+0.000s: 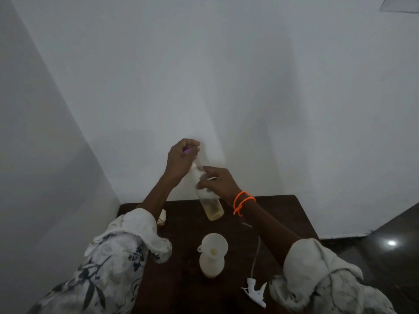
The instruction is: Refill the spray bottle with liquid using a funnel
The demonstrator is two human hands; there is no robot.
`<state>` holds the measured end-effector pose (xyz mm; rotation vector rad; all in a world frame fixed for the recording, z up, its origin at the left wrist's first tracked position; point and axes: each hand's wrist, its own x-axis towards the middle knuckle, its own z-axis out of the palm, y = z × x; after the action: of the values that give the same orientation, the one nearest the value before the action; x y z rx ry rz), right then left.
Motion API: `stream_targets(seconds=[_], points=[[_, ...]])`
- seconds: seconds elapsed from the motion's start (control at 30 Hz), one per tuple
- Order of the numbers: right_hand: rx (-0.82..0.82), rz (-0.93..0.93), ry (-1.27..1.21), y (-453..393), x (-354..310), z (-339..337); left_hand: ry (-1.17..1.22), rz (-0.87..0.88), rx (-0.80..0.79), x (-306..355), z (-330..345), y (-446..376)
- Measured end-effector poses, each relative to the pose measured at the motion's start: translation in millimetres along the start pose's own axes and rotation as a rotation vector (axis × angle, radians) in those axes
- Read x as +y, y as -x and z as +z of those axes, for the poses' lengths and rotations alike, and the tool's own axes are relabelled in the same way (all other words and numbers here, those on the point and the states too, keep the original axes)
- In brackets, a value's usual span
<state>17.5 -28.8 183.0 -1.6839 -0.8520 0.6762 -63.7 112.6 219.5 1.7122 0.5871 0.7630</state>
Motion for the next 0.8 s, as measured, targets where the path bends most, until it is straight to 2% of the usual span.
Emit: stream_targets(seconds=[0.07, 0.17, 0.23, 0.4, 0.6, 0.8], points=[[-0.14, 0.05, -0.168, 3, -2, -4, 0.088, -0.002, -0.082, 4, -6, 0], [-0.218, 0.097, -0.279, 3, -4, -3, 0.207, -0.026, -0.134, 5, -9, -1], [-0.188, 0.11, -0.324, 2, -6, -2, 0.292, -0.073, -0.116, 5, -6, -1], [-0.064, 0.184, -0.378, -5, -8, 1, 0.381, -0.111, 0.076, -1, 0, 0], [-0.084, 0.145, -0.228, -2, -4, 3, 0.417, -0.155, 0.048, -7, -4, 2], [-0.031, 0.093, -0.211, 0, -3, 7, 0.43, -0.191, -0.062, -2, -5, -1]])
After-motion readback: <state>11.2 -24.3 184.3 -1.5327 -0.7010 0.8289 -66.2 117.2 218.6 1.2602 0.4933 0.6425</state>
